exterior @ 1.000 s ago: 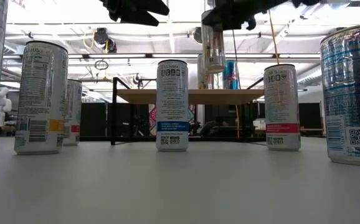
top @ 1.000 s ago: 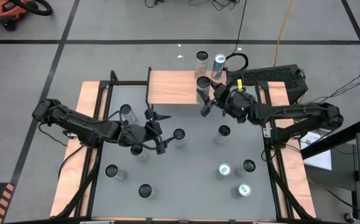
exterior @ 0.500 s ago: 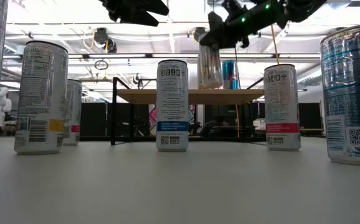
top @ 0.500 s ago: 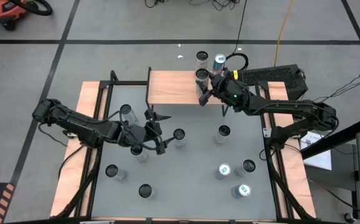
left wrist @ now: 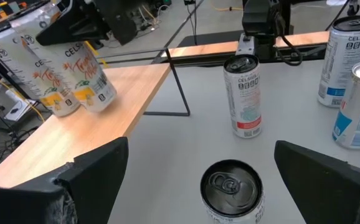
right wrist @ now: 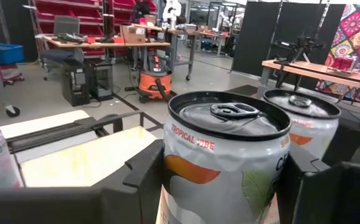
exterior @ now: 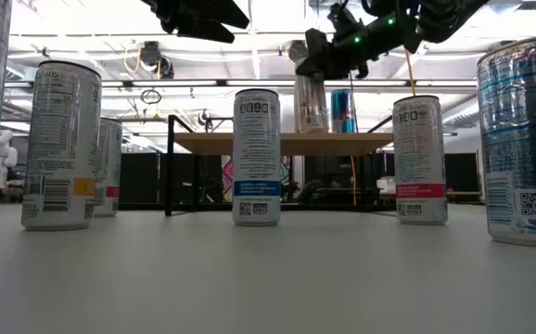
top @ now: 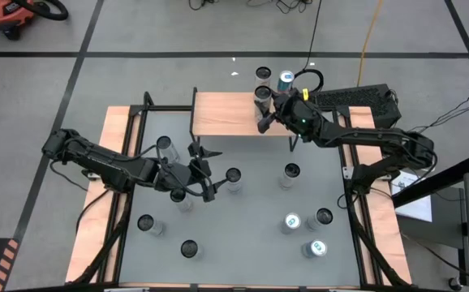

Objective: Place canned beverage on shelf
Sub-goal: Put the right white yellow soda can on the shelf aligned with the other white yellow soda can

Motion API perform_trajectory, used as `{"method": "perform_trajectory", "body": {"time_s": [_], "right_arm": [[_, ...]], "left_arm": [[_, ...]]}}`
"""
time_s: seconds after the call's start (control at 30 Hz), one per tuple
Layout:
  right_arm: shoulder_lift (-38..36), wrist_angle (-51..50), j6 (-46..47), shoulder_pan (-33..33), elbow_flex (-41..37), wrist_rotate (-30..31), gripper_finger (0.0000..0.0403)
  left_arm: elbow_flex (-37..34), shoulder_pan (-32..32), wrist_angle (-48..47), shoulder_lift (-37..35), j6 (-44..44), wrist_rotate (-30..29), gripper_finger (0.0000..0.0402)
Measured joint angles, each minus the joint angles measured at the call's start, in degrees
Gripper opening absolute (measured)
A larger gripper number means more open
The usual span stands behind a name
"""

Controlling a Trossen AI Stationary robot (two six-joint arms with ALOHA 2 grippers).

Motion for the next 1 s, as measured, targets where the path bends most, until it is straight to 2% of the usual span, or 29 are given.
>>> {"method": "perform_trajectory", "body": {"time_s": [0.2, 0.33, 1.0], "right_arm": [[0.7, 1.3, -0.2, -0.5, 0.0, -0.1, 0.0171], [2.0, 2.8, 0.1, -1.4, 0.0, -2.8, 0.0171], [3.7, 4.4, -1.5, -3.1, 0.1, -2.9, 0.0171]], "left_arm": [[0.0, 0.0, 0.3, 0.0, 0.0, 0.0, 0.0397], [0.0, 0.0, 0.5, 0.0, 0.0, 0.0, 0.0397], [0.0, 0.0, 0.5, 0.0, 0.1, 0.0, 0.0397]]}}
